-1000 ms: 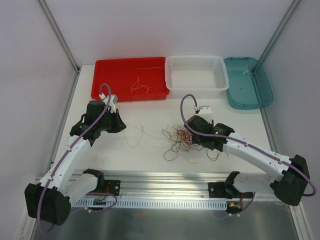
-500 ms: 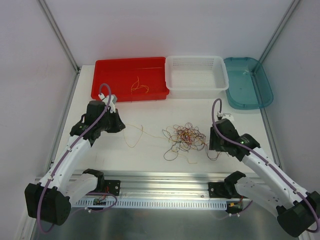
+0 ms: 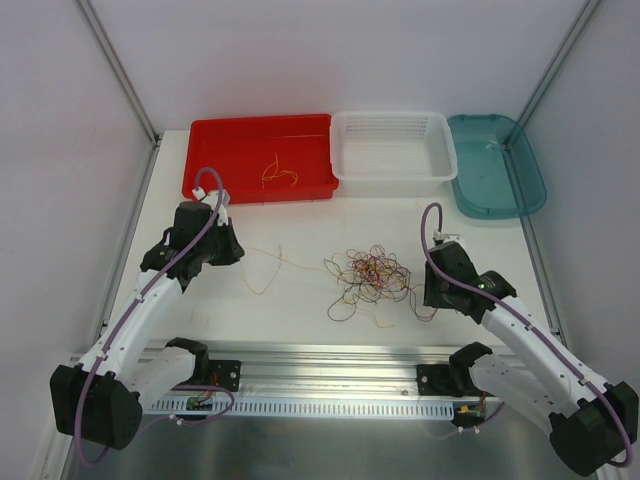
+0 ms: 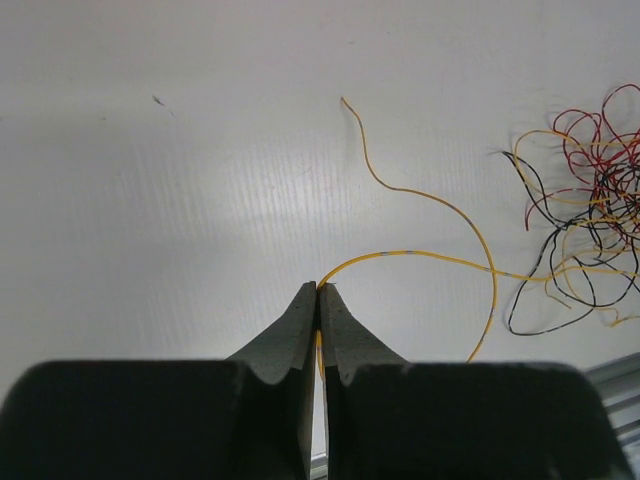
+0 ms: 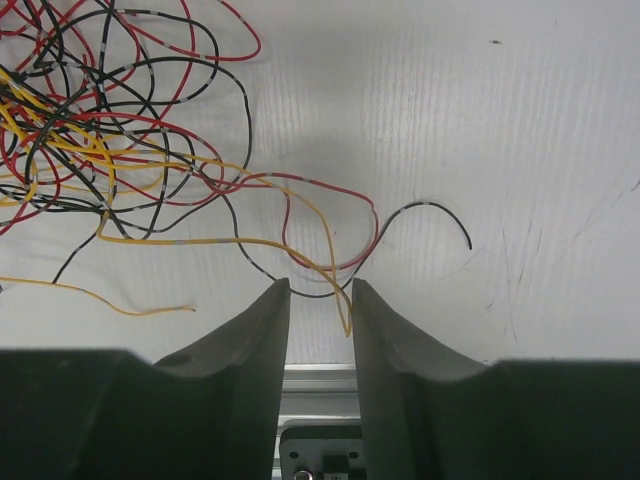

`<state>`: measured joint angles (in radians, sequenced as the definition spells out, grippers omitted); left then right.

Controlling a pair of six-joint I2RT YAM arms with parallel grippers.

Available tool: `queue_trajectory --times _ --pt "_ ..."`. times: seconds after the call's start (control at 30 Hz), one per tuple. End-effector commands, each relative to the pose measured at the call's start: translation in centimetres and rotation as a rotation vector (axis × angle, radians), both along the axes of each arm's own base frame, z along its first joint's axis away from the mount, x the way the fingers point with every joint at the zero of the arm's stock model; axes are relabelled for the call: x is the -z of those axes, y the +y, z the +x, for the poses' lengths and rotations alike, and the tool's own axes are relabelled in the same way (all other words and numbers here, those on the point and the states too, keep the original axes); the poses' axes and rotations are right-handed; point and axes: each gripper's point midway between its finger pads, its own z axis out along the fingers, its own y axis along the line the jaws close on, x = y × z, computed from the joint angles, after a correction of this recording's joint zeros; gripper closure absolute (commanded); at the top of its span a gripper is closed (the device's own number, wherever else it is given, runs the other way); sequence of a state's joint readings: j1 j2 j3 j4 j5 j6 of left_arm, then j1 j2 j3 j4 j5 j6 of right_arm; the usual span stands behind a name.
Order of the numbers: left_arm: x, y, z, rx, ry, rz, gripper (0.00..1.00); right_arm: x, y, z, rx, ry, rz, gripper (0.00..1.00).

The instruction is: Untangle the cables

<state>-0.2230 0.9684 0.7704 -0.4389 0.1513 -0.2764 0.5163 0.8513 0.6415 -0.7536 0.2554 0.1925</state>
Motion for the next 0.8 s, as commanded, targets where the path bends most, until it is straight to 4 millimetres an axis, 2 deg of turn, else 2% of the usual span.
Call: queue_trajectory --times 0.0,0.1,0.17,0.27,0.33,0.37,0.4,0.43,0.47,0.53,0.57,0.6,0.67,0.7,0.77 --pt "0.2 0.8 0.0 -0.028 0.001 0.039 1.0 -1.6 -0.5 0.7 0.008 -0.052 -0.016 0.64" --pt "0.2 0.9 0.0 -0.03 0.002 0.042 1.0 -0.7 -0.6 0.7 0.035 -0.038 -0.018 0.57" --pt "0.2 0.9 0.0 -0.03 0.003 0.042 1.0 0.4 -0.5 0.4 0.037 -0.014 -0.015 0.57" --pt "0.4 1.0 0.0 -0.038 0.01 0.049 1.0 1.0 -0.3 0.5 0.051 -0.012 -0.003 0.6" --pt "0.4 1.3 0.0 -0.047 0.011 0.057 1.0 0.7 -0.4 0.5 0.051 -0.016 -0.006 0.71" --pt "0.4 1.3 0.0 -0.05 0.013 0.062 1.0 -0.2 -0.3 0.8 0.052 -0.041 0.005 0.75" --pt "0.6 1.5 0.0 -0.059 0.021 0.072 1.0 -0.9 -0.5 0.7 0.052 -0.048 -0.001 0.87" --pt "0.7 1.6 0.0 -0.066 0.025 0.075 1.0 -1.6 -0.6 0.8 0.04 -0.061 -0.002 0.94" --pt "0.8 1.8 0.0 -0.073 0.028 0.083 1.0 -3.9 -0.3 1.5 0.029 -0.111 0.017 0.99" --pt "1.2 2.4 0.0 -0.096 0.049 0.109 1.0 -7.0 -0.5 1.3 0.007 -0.154 0.022 0.99" --pt "1.4 2.6 -0.1 -0.102 0.058 0.119 1.0 -9.2 -0.5 1.6 -0.026 -0.195 0.019 0.99" --pt "1.8 2.6 -0.2 -0.102 0.077 0.123 1.0 -13.3 -0.2 1.9 -0.044 -0.266 0.055 0.99" --pt "2.3 3.1 -0.2 -0.125 0.107 0.151 1.0 -18.3 0.1 1.9 -0.102 -0.353 0.085 0.99" --pt "2.5 3.3 -0.2 -0.129 0.119 0.16 1.0 -23.4 1.0 1.9 -0.142 -0.455 0.159 0.99" --pt "3.1 3.7 -0.4 -0.144 0.152 0.182 1.0 -27.9 1.9 1.7 -0.193 -0.553 0.235 0.99"
